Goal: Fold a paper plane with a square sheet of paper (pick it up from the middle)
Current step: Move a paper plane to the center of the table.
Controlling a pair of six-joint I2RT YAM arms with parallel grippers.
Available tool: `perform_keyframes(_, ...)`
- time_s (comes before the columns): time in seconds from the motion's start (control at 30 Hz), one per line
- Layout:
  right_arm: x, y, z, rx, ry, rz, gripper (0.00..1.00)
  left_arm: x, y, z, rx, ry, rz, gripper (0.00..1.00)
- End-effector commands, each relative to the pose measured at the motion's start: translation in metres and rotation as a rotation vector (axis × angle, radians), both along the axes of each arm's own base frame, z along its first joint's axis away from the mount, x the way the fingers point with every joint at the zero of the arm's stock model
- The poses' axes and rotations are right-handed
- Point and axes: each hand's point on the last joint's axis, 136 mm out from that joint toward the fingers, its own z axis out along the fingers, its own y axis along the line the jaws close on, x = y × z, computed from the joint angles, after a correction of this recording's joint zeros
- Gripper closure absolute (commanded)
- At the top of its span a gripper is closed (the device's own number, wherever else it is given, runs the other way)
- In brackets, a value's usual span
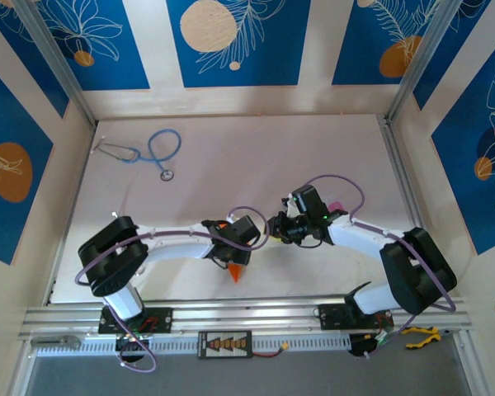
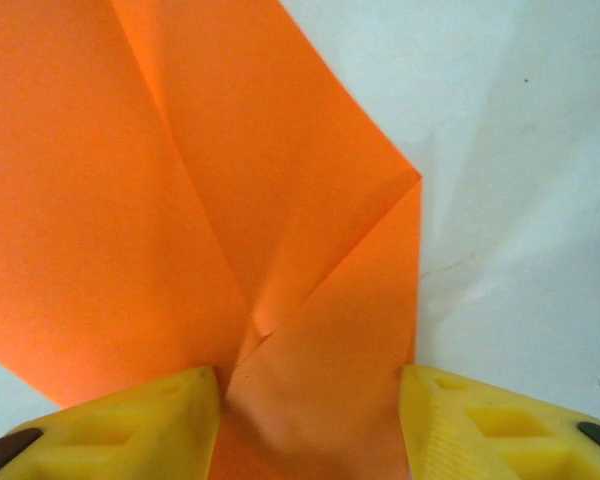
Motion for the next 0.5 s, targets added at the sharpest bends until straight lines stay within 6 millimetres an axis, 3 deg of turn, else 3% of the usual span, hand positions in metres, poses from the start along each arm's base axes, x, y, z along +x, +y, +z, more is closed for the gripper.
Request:
perform_keyframes(0.0, -0.007, -0.005, -0.001, -0.004, 0.017, -0.005, 0.74, 0.001, 0.012, 0.019, 0.018, -0.048, -0.013, 0.48)
perform_keyframes(0.2, -0.005, -0.002, 0.004, 0.013, 0.006, -0.001, 0.74, 0.014, 0.012, 0.061, -0.070, -0.158, 0.033, 0.44)
perform_keyframes(0.47, -0.006, 0.007, 0.015, 0.052, -0.021, 0.040, 0.74, 0.013, 0.042, 0.070, -0.071, -0.198, 0.133, 0.41)
